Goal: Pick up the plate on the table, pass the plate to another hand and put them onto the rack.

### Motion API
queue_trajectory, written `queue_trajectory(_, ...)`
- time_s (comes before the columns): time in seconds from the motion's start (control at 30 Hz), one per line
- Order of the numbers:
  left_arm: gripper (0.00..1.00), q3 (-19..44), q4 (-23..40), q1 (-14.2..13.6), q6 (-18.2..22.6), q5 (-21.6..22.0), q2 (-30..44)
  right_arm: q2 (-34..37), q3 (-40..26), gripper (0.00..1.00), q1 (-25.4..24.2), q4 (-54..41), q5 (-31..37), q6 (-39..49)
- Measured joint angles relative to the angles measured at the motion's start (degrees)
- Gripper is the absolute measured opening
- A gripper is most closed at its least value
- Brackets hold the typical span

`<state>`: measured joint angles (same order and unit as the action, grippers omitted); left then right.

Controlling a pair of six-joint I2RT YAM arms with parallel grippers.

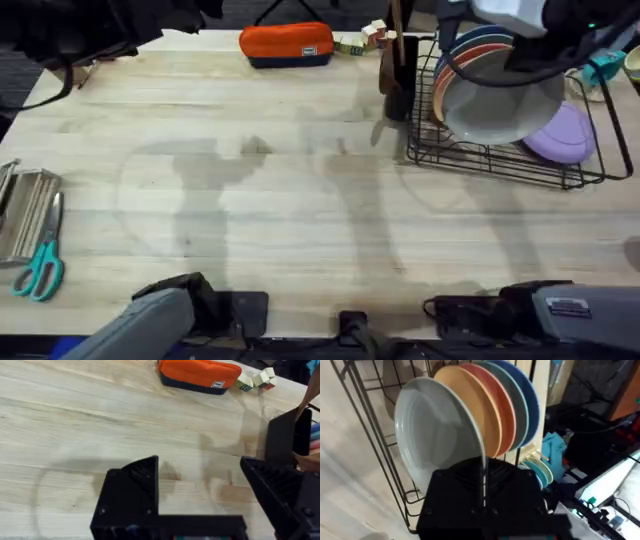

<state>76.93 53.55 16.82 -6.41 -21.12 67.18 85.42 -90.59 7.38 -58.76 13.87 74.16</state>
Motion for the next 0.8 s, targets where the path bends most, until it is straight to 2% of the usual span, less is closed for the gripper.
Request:
queue_trajectory(0.27,0.992,0.0,0.08,0.0,0.01,0.0,0.0,3.5,0.0,0.03,-0.88,1.66,-0.19,0.47)
queue_trajectory(0.57,0.993,0.0,0.27,0.0,0.01,0.0,0.0,4.2,0.4,0.03,-0.88,0.34,-0.9,0.67)
queue_trajectory(0.8,0.993,0.0,0.27,0.0,0.01,0.0,0.0,4.22,6.69,0.03,-0.88,3.02,-1.05,0.69)
